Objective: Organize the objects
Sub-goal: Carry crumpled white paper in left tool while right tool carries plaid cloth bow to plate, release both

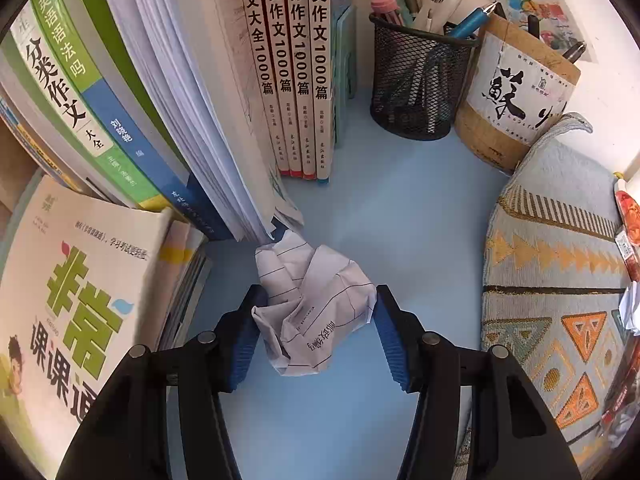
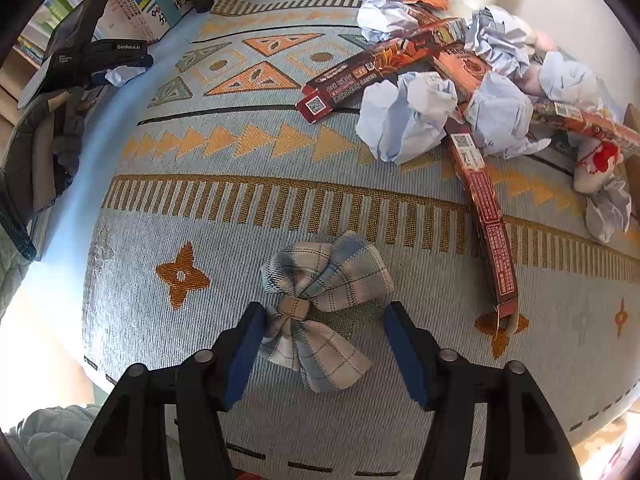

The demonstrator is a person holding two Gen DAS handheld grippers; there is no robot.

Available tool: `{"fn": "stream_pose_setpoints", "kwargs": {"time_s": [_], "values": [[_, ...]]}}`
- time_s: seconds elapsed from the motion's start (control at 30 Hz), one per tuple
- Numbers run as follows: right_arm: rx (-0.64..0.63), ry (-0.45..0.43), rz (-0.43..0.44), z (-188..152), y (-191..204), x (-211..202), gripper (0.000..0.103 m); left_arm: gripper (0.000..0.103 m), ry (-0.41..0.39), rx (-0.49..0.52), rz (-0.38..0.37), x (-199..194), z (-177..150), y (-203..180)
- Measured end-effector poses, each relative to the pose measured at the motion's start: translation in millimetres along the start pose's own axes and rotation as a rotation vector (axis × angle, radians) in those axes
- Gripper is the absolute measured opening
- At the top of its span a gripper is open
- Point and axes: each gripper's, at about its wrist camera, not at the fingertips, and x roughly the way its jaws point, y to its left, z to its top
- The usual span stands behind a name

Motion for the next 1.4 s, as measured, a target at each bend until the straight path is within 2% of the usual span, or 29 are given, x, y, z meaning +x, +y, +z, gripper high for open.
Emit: {"fn": "stream_pose_setpoints", "kwargs": {"time_s": [0.07,0.2,0.33,0.37,0.5,0.6,0.8,0.97,1.1,1.27,1.4], "values": [[-0.021,-0.009,0.001,2,5,0,0.034,0.049,-0.007,0.004,-0.030,-4,-4,1],[-0.037,-0.012,0.014,7,7,3,0.024,0.049,-0.032,0.029,-0.088,-23,-15,-1],[-0.021,-0.021,0.016,13,1,4,0.023,0.049,-0.044,0.050,-0.139,-45,-29,-10],[-0.011,-0.022,0.026,15,-2,5,0.023,0.049,-0.040,0.057,-0.156,-45,-20,-14],[0.011,-0.030,0.065,22,-12,10,0.023,0.049,-0.033,0.129,-0.204,-59,-22,-40],[-0.003,-0.057,0.074,22,9,9,0.023,0.049,-0.026,0.181,-0.247,-70,-35,-65],[-0.048,-0.127,0.062,38,15,-21,0.023,0.049,-0.052,0.281,-0.307,-126,-55,-92],[-0.016,-0.165,0.031,43,8,-47,0.023,0.049,-0.082,0.331,-0.360,-162,-66,-119],[0.033,-0.181,-0.007,34,-17,-61,0.023,0.049,-0.084,0.359,-0.388,-174,-69,-150],[0.105,-0.215,-0.013,30,-76,-74,0.023,0.049,-0.093,0.394,-0.413,-193,-67,-199],[0.153,-0.270,-0.048,30,-127,-99,0.023,0.049,-0.123,0.415,-0.421,-215,-61,-250]]}}
